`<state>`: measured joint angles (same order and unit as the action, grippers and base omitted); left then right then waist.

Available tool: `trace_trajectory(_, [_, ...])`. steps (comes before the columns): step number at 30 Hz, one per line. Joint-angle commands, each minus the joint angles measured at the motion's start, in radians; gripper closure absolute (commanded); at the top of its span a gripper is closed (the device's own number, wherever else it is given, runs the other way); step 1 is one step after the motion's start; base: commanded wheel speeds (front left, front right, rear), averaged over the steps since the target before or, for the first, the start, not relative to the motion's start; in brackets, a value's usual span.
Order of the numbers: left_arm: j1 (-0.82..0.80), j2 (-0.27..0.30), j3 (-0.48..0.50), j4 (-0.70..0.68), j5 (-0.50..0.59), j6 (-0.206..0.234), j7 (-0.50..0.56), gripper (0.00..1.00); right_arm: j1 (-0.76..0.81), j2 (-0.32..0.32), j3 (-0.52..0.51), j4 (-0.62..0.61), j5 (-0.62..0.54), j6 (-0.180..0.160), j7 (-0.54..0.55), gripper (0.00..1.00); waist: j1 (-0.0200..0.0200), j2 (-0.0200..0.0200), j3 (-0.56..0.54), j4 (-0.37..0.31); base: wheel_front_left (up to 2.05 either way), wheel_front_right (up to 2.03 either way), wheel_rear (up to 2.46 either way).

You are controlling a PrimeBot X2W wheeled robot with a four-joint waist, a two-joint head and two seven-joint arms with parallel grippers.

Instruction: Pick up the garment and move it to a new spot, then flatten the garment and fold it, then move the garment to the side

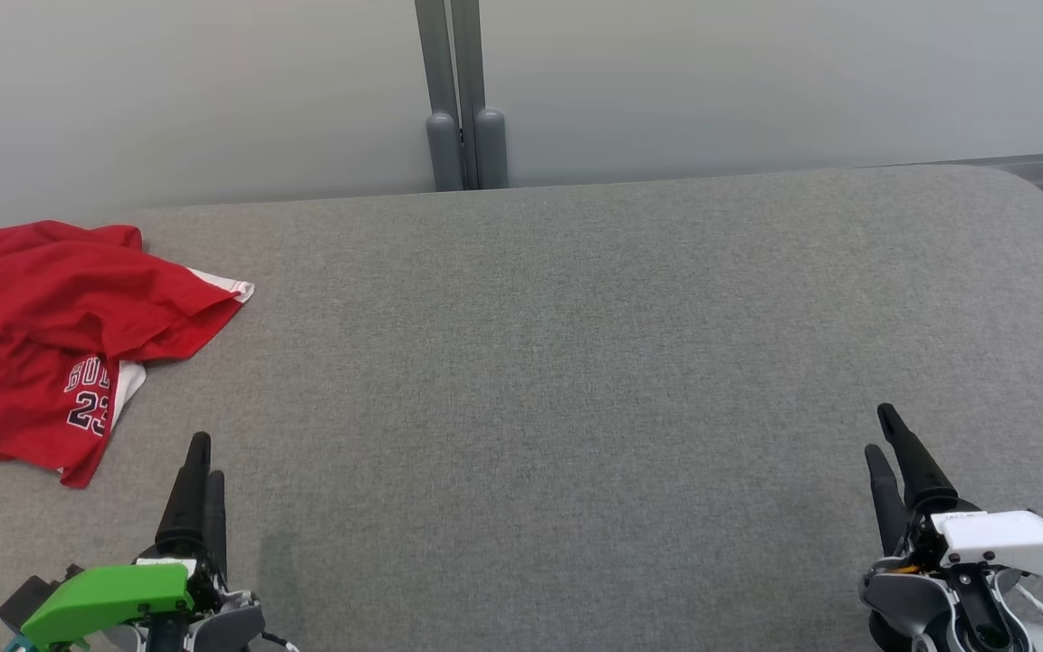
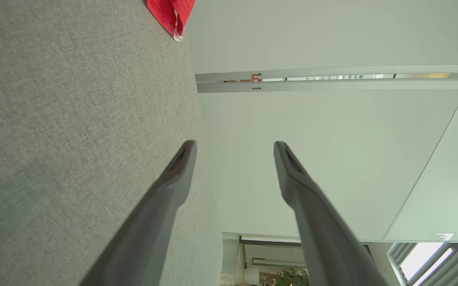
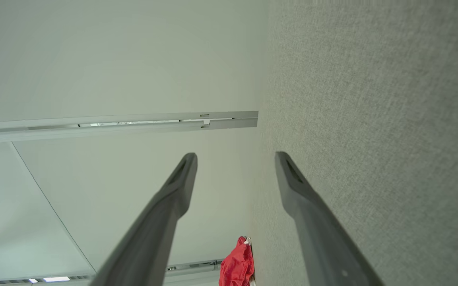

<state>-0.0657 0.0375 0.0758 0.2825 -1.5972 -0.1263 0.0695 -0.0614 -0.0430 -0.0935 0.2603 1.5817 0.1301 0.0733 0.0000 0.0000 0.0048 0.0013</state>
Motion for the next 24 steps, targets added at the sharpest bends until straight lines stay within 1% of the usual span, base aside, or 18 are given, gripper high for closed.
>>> trace_trajectory(1, [-0.015,0.004,-0.005,-0.020,0.034,-0.002,-0.011,0.00,-0.005,-0.016,0.007,-0.026,-0.030,0.000,-0.013,0.00,0.0000,0.0000,0.000,0.001,0.00,0.00,0.00])
trace_trajectory(12, [-0.015,0.006,-0.032,-0.051,0.243,0.008,-0.060,0.00,0.006,-0.032,0.004,-0.078,-0.278,0.000,-0.063,0.00,0.0000,0.0000,0.001,0.005,0.00,0.00,0.00])
trace_trajectory(24, [-0.014,0.008,-0.086,-0.049,0.543,0.021,-0.108,0.00,0.022,-0.063,0.020,-0.127,-0.562,0.000,-0.111,0.00,0.0000,0.0000,-0.002,0.009,0.00,0.00,0.00])
